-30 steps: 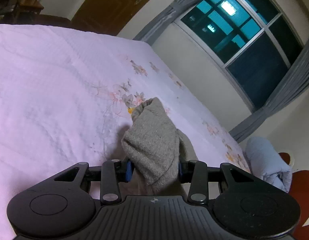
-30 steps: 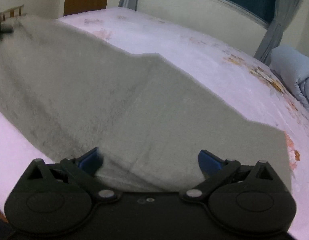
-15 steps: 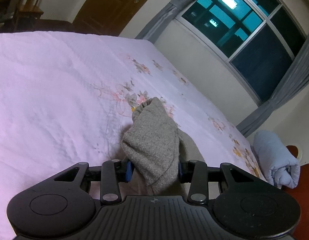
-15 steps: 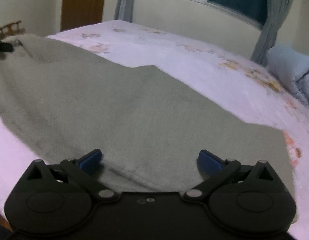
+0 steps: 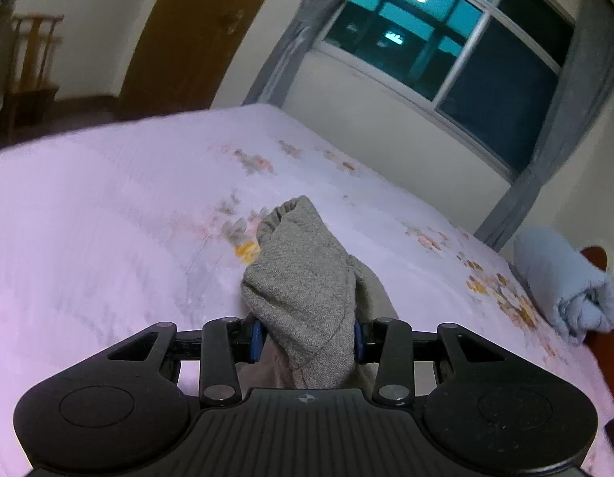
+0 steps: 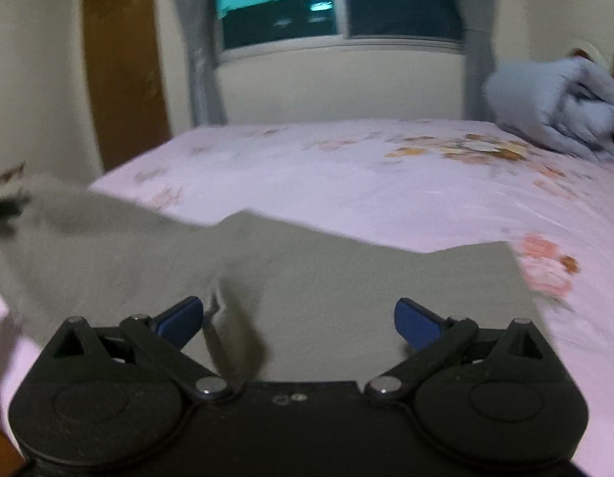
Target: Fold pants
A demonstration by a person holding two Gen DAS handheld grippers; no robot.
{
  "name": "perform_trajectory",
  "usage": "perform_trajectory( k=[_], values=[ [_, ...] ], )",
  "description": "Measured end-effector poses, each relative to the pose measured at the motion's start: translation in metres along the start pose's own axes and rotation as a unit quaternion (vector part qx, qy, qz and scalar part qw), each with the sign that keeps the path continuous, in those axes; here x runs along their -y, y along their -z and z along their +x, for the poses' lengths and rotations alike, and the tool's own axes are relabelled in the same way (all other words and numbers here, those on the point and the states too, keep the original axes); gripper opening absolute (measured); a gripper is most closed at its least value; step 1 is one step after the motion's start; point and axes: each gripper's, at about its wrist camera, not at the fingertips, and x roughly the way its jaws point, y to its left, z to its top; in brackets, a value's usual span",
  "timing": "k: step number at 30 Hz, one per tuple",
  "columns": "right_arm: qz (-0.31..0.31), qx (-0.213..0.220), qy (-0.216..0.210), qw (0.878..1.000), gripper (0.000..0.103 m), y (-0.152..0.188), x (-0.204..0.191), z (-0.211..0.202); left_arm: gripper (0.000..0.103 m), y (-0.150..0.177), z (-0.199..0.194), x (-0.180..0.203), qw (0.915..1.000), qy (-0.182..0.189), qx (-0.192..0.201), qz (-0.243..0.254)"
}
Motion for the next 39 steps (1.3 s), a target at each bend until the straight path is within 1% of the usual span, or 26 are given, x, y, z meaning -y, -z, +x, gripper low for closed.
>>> perform_trajectory(
  k=[4, 8, 11, 14, 18, 21, 23, 25, 28, 29, 30, 31, 32, 33, 34, 35, 36, 37, 38, 39],
  values=[
    [0.038, 0.019, 0.023, 0.999, 0.097, -0.008, 0.04, -0.017, 0.041, -0.007, -0.011, 0.029, 0.9994, -0.003, 0.012, 0.031],
    [0.075, 0.039, 0.048, 0.995, 0.097, -0.015, 0.089, -0.035, 0.04, -0.013, -0.02, 0.067, 0.998, 0.007, 0.024, 0.058],
    [0.111, 0.051, 0.067, 0.99, 0.097, -0.018, 0.127, -0.044, 0.04, -0.015, -0.023, 0.107, 0.9956, 0.028, 0.032, 0.083],
    [0.141, 0.062, 0.084, 0.984, 0.097, -0.017, 0.16, -0.054, 0.04, -0.009, -0.019, 0.16, 0.9884, 0.049, 0.036, 0.139],
    [0.172, 0.066, 0.099, 0.978, 0.097, -0.008, 0.198, -0.067, 0.04, 0.019, -0.005, 0.237, 0.9725, 0.081, 0.025, 0.217],
    [0.195, 0.066, 0.108, 0.973, 0.097, 0.0, 0.228, -0.076, 0.04, 0.053, 0.008, 0.295, 0.9573, 0.108, 0.005, 0.268],
    [0.212, 0.065, 0.115, 0.968, 0.097, 0.006, 0.245, -0.082, 0.04, 0.082, 0.016, 0.328, 0.9463, 0.129, -0.013, 0.296],
    [0.223, 0.064, 0.122, 0.965, 0.097, 0.012, 0.26, -0.087, 0.04, 0.115, 0.025, 0.359, 0.9333, 0.144, -0.032, 0.327],
    [0.244, 0.057, 0.132, 0.959, 0.097, 0.022, 0.28, -0.093, 0.04, 0.169, 0.036, 0.393, 0.9169, 0.162, -0.074, 0.357],
    [0.252, 0.055, 0.135, 0.957, 0.097, 0.025, 0.287, -0.094, 0.041, 0.184, 0.038, 0.4, 0.913, 0.164, -0.087, 0.363],
    [0.259, 0.053, 0.138, 0.955, 0.097, 0.028, 0.292, -0.095, 0.044, 0.2, 0.043, 0.406, 0.9113, 0.16, -0.112, 0.363],
    [0.266, 0.051, 0.139, 0.953, 0.097, 0.031, 0.298, -0.096, 0.061, 0.209, 0.042, 0.406, 0.9125, 0.169, -0.126, 0.351],
    [0.272, 0.049, 0.14, 0.951, 0.097, 0.032, 0.302, -0.097, 0.087, 0.214, 0.035, 0.405, 0.9161, 0.191, -0.136, 0.325],
    [0.277, 0.047, 0.141, 0.949, 0.097, 0.034, 0.306, -0.098, 0.099, 0.216, 0.026, 0.4, 0.9224, 0.203, -0.136, 0.298],
    [0.282, 0.048, 0.142, 0.948, 0.097, 0.036, 0.309, -0.099, 0.103, 0.216, 0.017, 0.393, 0.9296, 0.204, -0.122, 0.282],
    [0.289, 0.048, 0.141, 0.946, 0.097, 0.037, 0.312, -0.1, 0.103, 0.213, 0.008, 0.385, 0.9359, 0.2, -0.105, 0.27],
    [0.296, 0.048, 0.135, 0.945, 0.097, 0.038, 0.313, -0.101, 0.103, 0.209, -0.001, 0.375, 0.9409, 0.197, -0.098, 0.257],
    [0.304, 0.048, 0.123, 0.944, 0.097, 0.039, 0.314, -0.1, 0.103, 0.203, -0.009, 0.363, 0.9472, 0.194, -0.096, 0.236],
    [0.313, 0.05, 0.105, 0.943, 0.097, 0.04, 0.313, -0.099, 0.103, 0.197, -0.018, 0.347, 0.9553, 0.189, -0.088, 0.21],
    [0.318, 0.049, 0.09, 0.943, 0.097, 0.04, 0.312, -0.097, 0.103, 0.191, -0.025, 0.333, 0.9606, 0.184, -0.083, 0.191]
  ],
)
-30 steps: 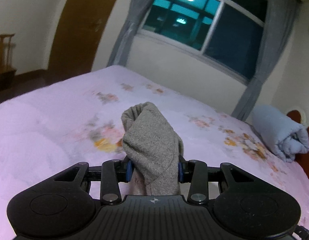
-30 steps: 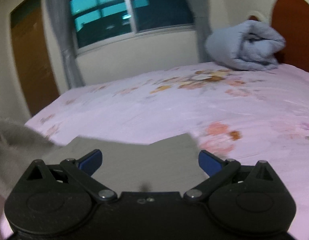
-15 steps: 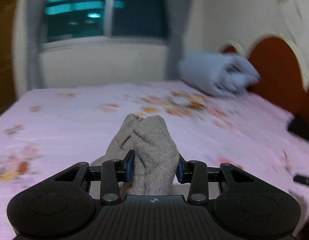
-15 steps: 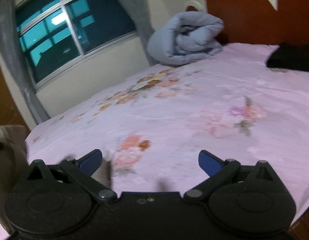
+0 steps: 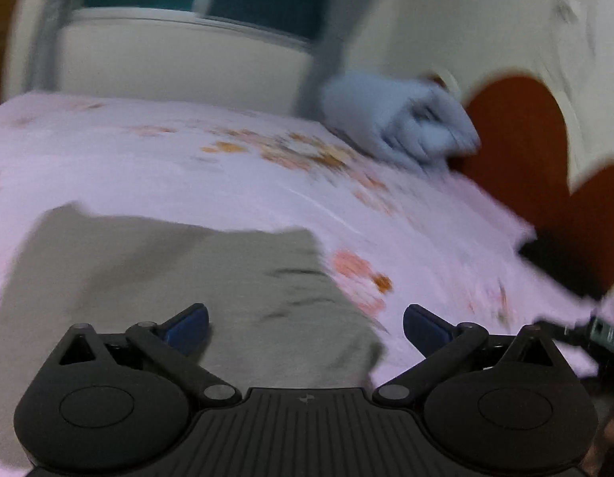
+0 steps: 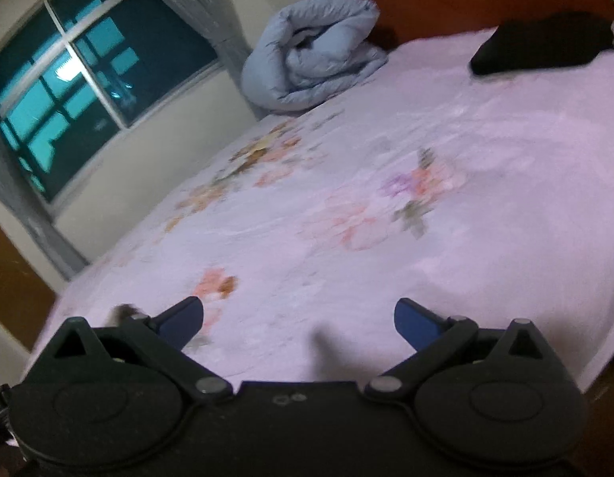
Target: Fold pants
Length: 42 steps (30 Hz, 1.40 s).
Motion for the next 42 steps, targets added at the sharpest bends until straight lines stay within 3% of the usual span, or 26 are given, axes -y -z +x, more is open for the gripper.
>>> perform_trajectory(
  k=[3, 6, 8, 9, 14, 18, 22, 26, 27, 29, 32, 34, 37, 39, 40, 41, 42],
  values=[
    [0.025, -0.037, -0.091, 0.995, 0.097, 0.006, -0.011, 0.008, 0.103, 0.003, -0.04, -0.052, 0.998, -0.039, 0.02, -0.047],
    [0.066, -0.093, -0.192, 0.975, 0.097, 0.015, -0.028, 0.023, 0.103, 0.016, -0.08, -0.108, 0.9918, -0.086, 0.029, -0.089],
    [0.083, -0.134, -0.23, 0.96, 0.091, 0.025, -0.046, 0.038, 0.103, 0.025, -0.1, -0.14, 0.9866, -0.114, 0.025, -0.114],
    [0.079, -0.143, -0.232, 0.959, 0.09, 0.03, -0.056, 0.042, 0.103, 0.031, -0.113, -0.157, 0.9832, -0.125, 0.021, -0.131],
    [0.061, -0.183, -0.189, 0.963, 0.088, 0.049, -0.093, 0.066, 0.103, 0.055, -0.153, -0.207, 0.9707, -0.154, 0.024, -0.183],
    [0.091, -0.203, -0.12, 0.967, 0.087, 0.058, -0.105, 0.084, 0.103, 0.072, -0.163, -0.219, 0.9676, -0.152, 0.03, -0.199],
    [0.097, -0.205, -0.049, 0.973, 0.09, 0.059, -0.126, 0.095, 0.103, 0.064, -0.142, -0.223, 0.9667, -0.143, 0.033, -0.209],
    [0.047, -0.204, 0.006, 0.978, 0.088, 0.063, -0.157, 0.107, 0.103, 0.058, -0.124, -0.227, 0.9675, -0.131, 0.03, -0.214],
    [0.031, -0.2, 0.009, 0.979, 0.083, 0.064, -0.161, 0.105, 0.103, 0.059, -0.124, -0.228, 0.968, -0.128, 0.029, -0.214],
    [-0.014, -0.202, 0.028, 0.979, 0.053, 0.068, -0.173, 0.111, 0.103, 0.061, -0.126, -0.232, 0.968, -0.122, 0.03, -0.217],
    [-0.034, -0.166, 0.027, 0.985, 0.054, 0.067, -0.179, 0.096, 0.103, 0.065, -0.134, -0.237, 0.9672, -0.119, 0.039, -0.221],
    [-0.034, -0.182, 0.03, 0.982, 0.055, 0.071, -0.177, 0.101, 0.103, 0.068, -0.136, -0.242, 0.9667, -0.117, 0.041, -0.224],
    [0.02, -0.22, 0.03, 0.975, 0.062, 0.072, -0.167, 0.113, 0.103, 0.072, -0.134, -0.249, 0.9634, -0.115, 0.038, -0.239],
    [0.006, -0.221, 0.029, 0.975, 0.067, 0.072, -0.173, 0.114, 0.103, 0.073, -0.132, -0.252, 0.9632, -0.111, 0.037, -0.242],
    [0.0, -0.221, 0.03, 0.975, 0.063, 0.073, -0.175, 0.115, 0.103, 0.073, -0.13, -0.252, 0.9636, -0.109, 0.035, -0.242],
    [-0.011, -0.221, 0.032, 0.975, 0.043, 0.074, -0.178, 0.115, 0.103, 0.073, -0.129, -0.252, 0.9641, -0.106, 0.034, -0.241],
    [-0.02, -0.221, 0.027, 0.975, 0.039, 0.074, -0.18, 0.115, 0.103, 0.074, -0.129, -0.252, 0.9645, -0.103, 0.033, -0.241]
  ],
)
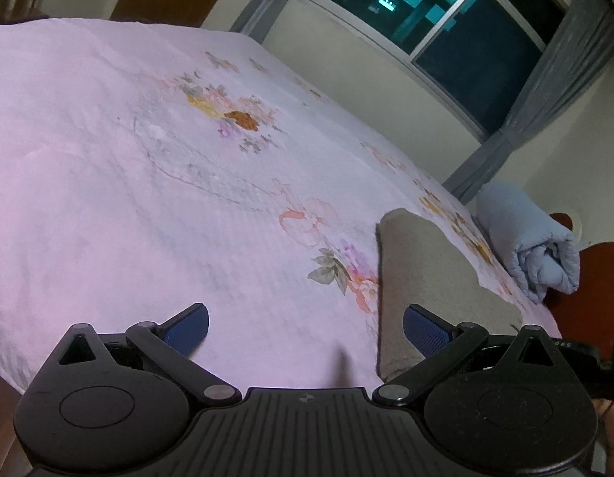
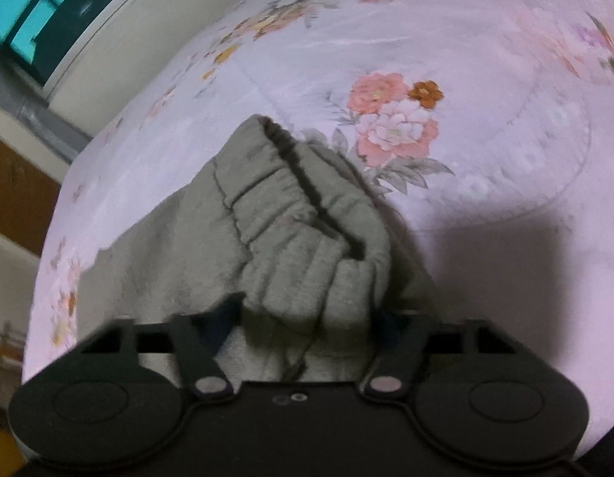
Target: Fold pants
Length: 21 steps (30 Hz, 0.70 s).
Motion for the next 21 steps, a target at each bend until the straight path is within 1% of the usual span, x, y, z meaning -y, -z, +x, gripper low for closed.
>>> perform_trajectory(
  k=[1, 3, 4, 6, 7, 9, 10, 11, 12, 14, 15, 16, 17, 18, 19, 20, 21],
  values=[
    [-0.002, 0.003, -0.01, 1.0, 0.035, 0.0, -0.001, -0.002, 0.103, 0.001, 0.001, 0.001, 1.0, 0.002, -0.002, 0.003],
    [0.005, 0.024, -0.068, 0.997, 0.033, 0.0, -0.002, -0.015, 0.103, 0.003, 0.006, 0.006, 0.9995, 0.009, -0.02, 0.023],
    [0.009, 0.034, -0.096, 0.995, 0.033, -0.001, -0.005, -0.024, 0.103, 0.004, 0.01, 0.011, 0.9986, 0.013, -0.032, 0.041],
    [0.015, 0.047, -0.14, 0.989, 0.033, -0.005, -0.013, -0.036, 0.103, 0.007, 0.019, 0.029, 0.9931, 0.011, -0.062, 0.099],
    [0.017, 0.053, -0.162, 0.985, 0.033, -0.007, -0.019, -0.043, 0.103, 0.009, 0.025, 0.04, 0.9869, 0.006, -0.083, 0.138],
    [0.02, 0.059, -0.202, 0.977, 0.033, -0.011, -0.033, -0.054, 0.103, 0.015, 0.036, 0.063, 0.9724, -0.005, -0.106, 0.208],
    [0.019, 0.063, -0.226, 0.972, 0.033, -0.013, -0.041, -0.061, 0.103, 0.018, 0.039, 0.073, 0.9661, -0.013, -0.102, 0.237],
    [0.017, 0.068, -0.252, 0.965, 0.032, -0.013, -0.047, -0.068, 0.103, 0.02, 0.041, 0.079, 0.9641, -0.02, -0.093, 0.248],
    [0.019, 0.075, -0.277, 0.958, 0.032, -0.014, -0.051, -0.076, 0.103, 0.02, 0.046, 0.083, 0.964, -0.021, -0.092, 0.248],
    [0.03, 0.095, -0.31, 0.946, 0.032, -0.011, -0.042, -0.087, 0.103, 0.016, 0.056, 0.086, 0.9684, -0.034, -0.085, 0.232],
    [0.025, 0.11, -0.31, 0.944, 0.032, -0.009, -0.032, -0.089, 0.103, 0.015, 0.063, 0.086, 0.9696, -0.041, -0.083, 0.226],
    [0.015, 0.122, -0.28, 0.952, 0.032, -0.007, -0.018, -0.08, 0.103, 0.014, 0.071, 0.087, 0.97, -0.053, -0.083, 0.222],
    [0.041, 0.096, -0.241, 0.965, 0.032, -0.009, -0.001, -0.062, 0.103, 0.013, 0.078, 0.086, 0.971, -0.065, -0.082, 0.215],
    [0.076, 0.06, -0.217, 0.971, 0.032, -0.01, 0.017, -0.045, 0.103, 0.011, 0.083, 0.085, 0.9731, -0.073, -0.081, 0.203],
    [0.082, 0.051, -0.206, 0.974, 0.031, -0.006, 0.028, -0.037, 0.103, 0.009, 0.084, 0.085, 0.9748, -0.076, -0.072, 0.197],
    [0.071, 0.055, -0.197, 0.976, 0.031, -0.002, 0.033, -0.035, 0.103, 0.01, 0.082, 0.084, 0.9753, -0.084, -0.064, 0.194],
    [0.073, 0.051, -0.195, 0.977, 0.031, 0.0, 0.037, -0.033, 0.103, 0.013, 0.082, 0.085, 0.9741, -0.094, -0.059, 0.197]
  ],
)
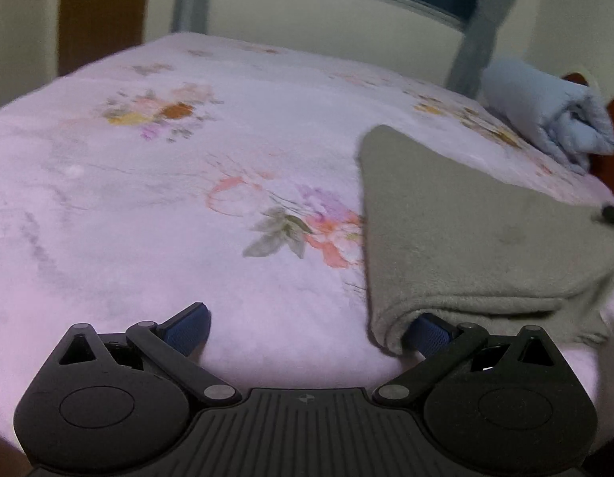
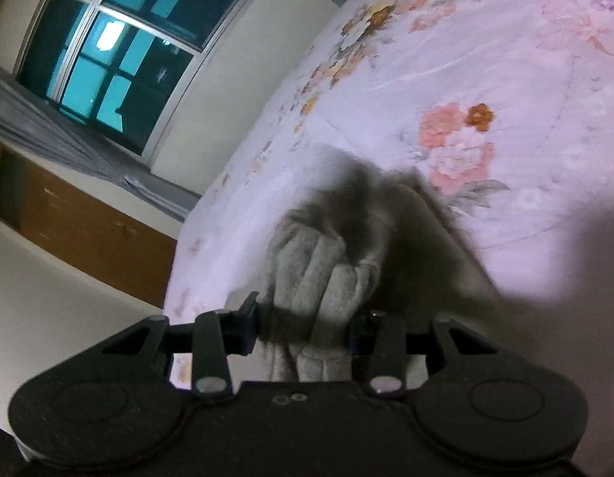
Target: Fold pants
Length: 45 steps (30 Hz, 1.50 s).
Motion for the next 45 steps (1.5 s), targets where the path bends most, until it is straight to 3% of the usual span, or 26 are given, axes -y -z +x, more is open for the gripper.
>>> perform_trajectory(
  k=[5, 7, 9, 15, 21, 22, 24, 25, 26, 27, 28, 29, 30, 32, 40, 45],
  values=[
    [0.015, 0.002, -0.022, 1.0, 0.032, 0.002, 0.005, -0.002, 0.103, 0.004, 0.006, 0.015, 0.9997, -0.004, -0.002, 0.023],
    [0.017, 0.0, -0.017, 1.0, 0.032, 0.003, 0.009, -0.003, 0.103, 0.003, 0.011, 0.009, 0.9997, -0.025, -0.003, 0.004],
    [0.021, -0.004, -0.003, 1.0, 0.032, 0.002, 0.016, -0.001, 0.103, 0.002, 0.01, 0.0, 0.9997, -0.016, 0.005, -0.019],
    [0.021, -0.013, 0.012, 1.0, 0.031, 0.006, 0.024, -0.005, 0.103, 0.003, 0.006, 0.001, 0.9996, -0.019, 0.011, -0.019],
    [-0.029, 0.008, -0.049, 0.998, 0.032, -0.003, -0.021, -0.016, 0.103, 0.001, -0.008, 0.006, 0.9983, -0.024, 0.053, 0.001],
    [-0.031, 0.012, -0.066, 0.997, 0.032, -0.003, -0.027, -0.019, 0.103, 0.0, -0.007, 0.002, 0.9985, -0.024, 0.05, -0.006],
    [-0.023, 0.014, -0.086, 0.996, 0.032, -0.001, -0.025, -0.023, 0.103, 0.001, 0.007, -0.019, 0.9974, -0.003, 0.007, -0.072],
    [-0.025, 0.008, -0.078, 0.997, 0.032, 0.003, -0.016, -0.02, 0.103, 0.001, 0.009, -0.021, 0.9971, -0.003, 0.004, -0.076],
    [-0.028, -0.007, -0.037, 0.999, 0.032, 0.008, 0.002, -0.008, 0.103, 0.0, 0.01, -0.019, 0.9977, -0.007, 0.004, -0.068],
    [0.009, -0.034, 0.006, 0.999, 0.032, 0.01, 0.029, 0.005, 0.103, 0.001, 0.01, -0.015, 0.9984, -0.011, 0.003, -0.056],
    [0.066, -0.053, 0.022, 0.996, 0.03, 0.014, 0.056, 0.013, 0.103, 0.001, 0.011, -0.012, 0.9988, -0.009, 0.002, -0.048],
    [0.098, -0.042, 0.0, 0.994, 0.03, 0.019, 0.073, 0.011, 0.103, 0.001, 0.01, -0.01, 0.9989, -0.011, 0.003, -0.046],
    [0.081, -0.034, -0.008, 0.996, 0.03, 0.021, 0.071, 0.008, 0.103, 0.002, 0.01, -0.011, 0.9988, -0.014, 0.004, -0.047],
    [0.052, -0.037, 0.0, 0.998, 0.031, 0.023, 0.06, 0.007, 0.103, 0.002, 0.012, -0.013, 0.9984, -0.013, 0.002, -0.055],
    [0.063, -0.041, -0.001, 0.997, 0.031, 0.017, 0.056, 0.01, 0.103, 0.002, 0.013, -0.014, 0.9983, -0.009, 0.004, -0.057],
    [0.035, -0.012, -0.068, 0.997, 0.031, 0.009, 0.025, -0.016, 0.103, 0.003, 0.011, -0.016, 0.9979, -0.002, 0.01, -0.064]
  ],
)
